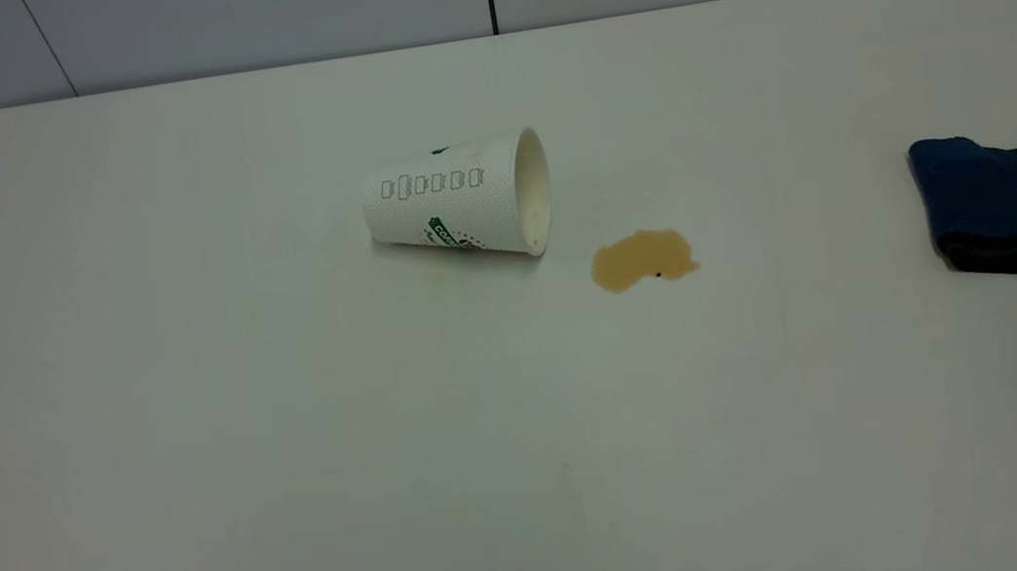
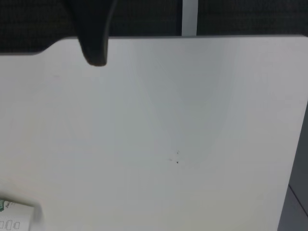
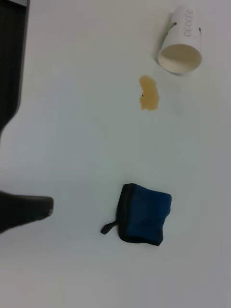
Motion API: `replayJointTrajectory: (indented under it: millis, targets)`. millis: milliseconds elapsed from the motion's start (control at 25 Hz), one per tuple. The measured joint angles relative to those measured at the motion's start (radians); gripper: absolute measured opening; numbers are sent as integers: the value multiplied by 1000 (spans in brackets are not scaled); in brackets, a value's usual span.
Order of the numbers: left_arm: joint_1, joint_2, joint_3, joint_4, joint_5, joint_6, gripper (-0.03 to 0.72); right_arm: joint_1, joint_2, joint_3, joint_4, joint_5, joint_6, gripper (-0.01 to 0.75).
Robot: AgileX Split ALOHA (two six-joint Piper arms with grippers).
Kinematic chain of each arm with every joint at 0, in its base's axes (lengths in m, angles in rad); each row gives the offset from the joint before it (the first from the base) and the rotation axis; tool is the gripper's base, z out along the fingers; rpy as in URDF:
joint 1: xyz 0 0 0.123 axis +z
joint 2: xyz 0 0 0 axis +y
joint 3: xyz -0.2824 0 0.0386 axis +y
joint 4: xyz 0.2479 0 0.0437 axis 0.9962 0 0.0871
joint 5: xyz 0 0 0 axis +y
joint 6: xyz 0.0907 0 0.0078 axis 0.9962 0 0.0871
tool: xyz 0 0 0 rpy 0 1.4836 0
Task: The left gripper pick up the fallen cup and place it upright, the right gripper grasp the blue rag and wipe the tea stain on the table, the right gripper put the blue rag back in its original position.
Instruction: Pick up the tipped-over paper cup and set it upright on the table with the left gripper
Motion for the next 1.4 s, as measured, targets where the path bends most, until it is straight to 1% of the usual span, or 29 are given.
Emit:
replayJointTrajectory:
  millis: [1200, 1400]
  targets:
    - [0, 0, 0, 0, 0, 0, 497, 0, 0, 0, 0, 0, 0, 533]
    - [0, 0, -4, -8, -16, -13, 497, 0, 0, 0, 0, 0, 0, 533]
